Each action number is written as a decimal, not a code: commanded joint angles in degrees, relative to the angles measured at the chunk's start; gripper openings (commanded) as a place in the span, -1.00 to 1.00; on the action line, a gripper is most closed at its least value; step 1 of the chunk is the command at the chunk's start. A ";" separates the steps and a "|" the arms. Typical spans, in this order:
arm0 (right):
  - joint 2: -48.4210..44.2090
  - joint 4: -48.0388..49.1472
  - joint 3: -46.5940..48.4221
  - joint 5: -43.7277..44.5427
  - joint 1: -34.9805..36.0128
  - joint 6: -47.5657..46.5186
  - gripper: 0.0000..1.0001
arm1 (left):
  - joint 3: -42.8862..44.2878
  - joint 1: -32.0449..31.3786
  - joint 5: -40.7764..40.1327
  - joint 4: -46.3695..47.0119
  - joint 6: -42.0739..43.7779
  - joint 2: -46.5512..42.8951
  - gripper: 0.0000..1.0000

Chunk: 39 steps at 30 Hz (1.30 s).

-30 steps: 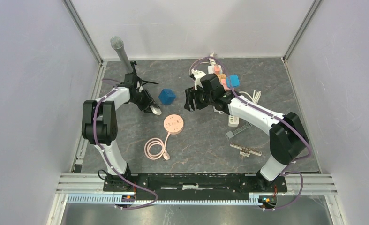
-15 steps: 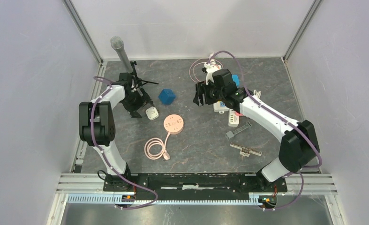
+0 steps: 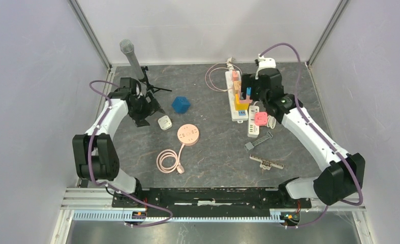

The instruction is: Pull the plug off the socket

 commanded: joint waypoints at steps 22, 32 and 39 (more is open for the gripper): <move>13.75 14.20 -2.15 -41.24 -23.80 13.49 0.43 | -6.23 -14.64 15.81 9.15 -2.51 -7.73 0.98; 12.51 25.39 -6.05 -46.77 -24.90 19.85 -0.59 | -3.48 -19.76 16.17 11.74 -5.63 -4.13 0.98; 11.33 29.06 -9.92 -49.56 -24.89 25.01 -1.00 | -0.71 -21.56 15.86 11.74 -6.43 -2.35 0.98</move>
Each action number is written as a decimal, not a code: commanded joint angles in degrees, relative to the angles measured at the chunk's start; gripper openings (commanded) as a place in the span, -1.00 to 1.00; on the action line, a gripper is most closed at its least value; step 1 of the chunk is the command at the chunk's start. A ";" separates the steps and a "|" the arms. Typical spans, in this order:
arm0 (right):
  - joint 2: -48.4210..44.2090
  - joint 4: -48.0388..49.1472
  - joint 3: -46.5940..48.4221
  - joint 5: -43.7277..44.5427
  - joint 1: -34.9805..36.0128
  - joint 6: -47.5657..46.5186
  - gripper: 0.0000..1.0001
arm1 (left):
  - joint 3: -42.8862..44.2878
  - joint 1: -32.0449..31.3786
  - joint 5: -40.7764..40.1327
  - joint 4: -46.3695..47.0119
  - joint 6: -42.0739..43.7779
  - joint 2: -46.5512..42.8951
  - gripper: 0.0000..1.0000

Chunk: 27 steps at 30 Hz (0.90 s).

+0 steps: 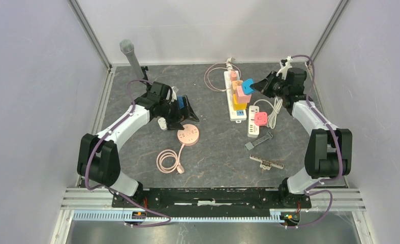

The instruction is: Pull the plug off the socket

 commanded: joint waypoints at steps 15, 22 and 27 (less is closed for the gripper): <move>-15.24 6.29 -15.55 -7.75 4.73 15.60 -1.00 | 5.12 -3.25 4.67 10.63 -7.94 3.01 0.97; -20.41 3.69 -19.48 1.92 14.84 14.47 -1.00 | 6.78 -8.08 6.06 21.75 -15.30 6.90 0.87; -19.77 1.42 -18.23 3.60 16.89 11.35 -1.00 | 7.31 -10.76 5.00 26.80 -18.69 9.57 0.69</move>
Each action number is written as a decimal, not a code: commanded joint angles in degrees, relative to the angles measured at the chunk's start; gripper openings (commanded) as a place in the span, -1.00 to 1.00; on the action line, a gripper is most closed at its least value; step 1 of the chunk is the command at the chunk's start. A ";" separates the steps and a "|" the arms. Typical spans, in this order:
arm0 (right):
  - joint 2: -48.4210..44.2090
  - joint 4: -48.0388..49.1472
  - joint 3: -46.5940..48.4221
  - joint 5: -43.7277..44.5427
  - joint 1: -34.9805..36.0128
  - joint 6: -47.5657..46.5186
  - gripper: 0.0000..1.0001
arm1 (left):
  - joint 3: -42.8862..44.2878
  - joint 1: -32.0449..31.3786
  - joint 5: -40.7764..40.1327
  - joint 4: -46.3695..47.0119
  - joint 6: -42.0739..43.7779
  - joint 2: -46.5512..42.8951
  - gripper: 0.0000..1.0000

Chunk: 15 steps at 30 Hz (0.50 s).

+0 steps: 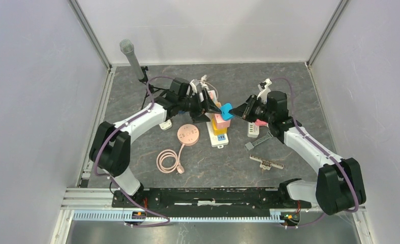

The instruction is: Pull the plug off the socket

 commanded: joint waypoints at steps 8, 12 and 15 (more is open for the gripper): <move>-1.16 -0.11 0.68 1.15 1.04 -2.39 -0.58 | 1.18 -3.43 -1.49 6.47 -6.17 2.20 0.22; -0.23 1.88 0.96 -0.94 1.04 -3.07 -0.27 | 0.27 -3.44 -3.80 4.19 -4.38 0.61 0.18; 1.04 5.71 1.20 -4.25 1.09 -3.62 -0.19 | -0.40 -3.44 -4.17 3.30 -3.92 0.53 0.11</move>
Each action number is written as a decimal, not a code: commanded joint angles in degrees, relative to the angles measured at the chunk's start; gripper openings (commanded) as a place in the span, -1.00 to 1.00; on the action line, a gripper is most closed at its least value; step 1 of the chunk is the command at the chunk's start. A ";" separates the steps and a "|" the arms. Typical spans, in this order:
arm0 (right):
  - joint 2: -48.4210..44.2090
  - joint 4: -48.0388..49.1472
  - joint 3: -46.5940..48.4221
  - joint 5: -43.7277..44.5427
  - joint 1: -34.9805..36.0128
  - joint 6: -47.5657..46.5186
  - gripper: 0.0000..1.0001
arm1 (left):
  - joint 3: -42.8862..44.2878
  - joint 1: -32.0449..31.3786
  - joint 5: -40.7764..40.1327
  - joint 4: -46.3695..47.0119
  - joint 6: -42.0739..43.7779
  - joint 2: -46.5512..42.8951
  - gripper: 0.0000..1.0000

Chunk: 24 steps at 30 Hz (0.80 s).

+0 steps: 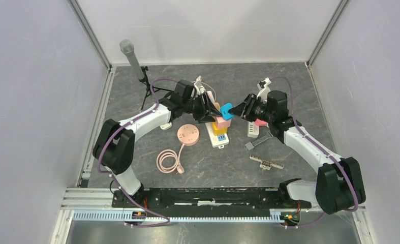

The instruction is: Pull the plug off the socket

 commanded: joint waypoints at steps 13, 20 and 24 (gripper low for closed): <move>5.12 3.26 5.03 -8.23 2.38 -6.64 -0.26 | -2.72 -0.41 -4.76 -5.62 5.12 -1.96 -0.31; 5.69 9.60 3.67 -7.71 2.41 0.01 -1.00 | -3.38 -0.41 -7.67 -10.04 9.84 -1.29 -0.43; 5.64 11.05 3.71 -7.54 2.38 2.72 -1.00 | -2.97 -0.45 -8.43 -11.54 11.51 -0.17 -0.44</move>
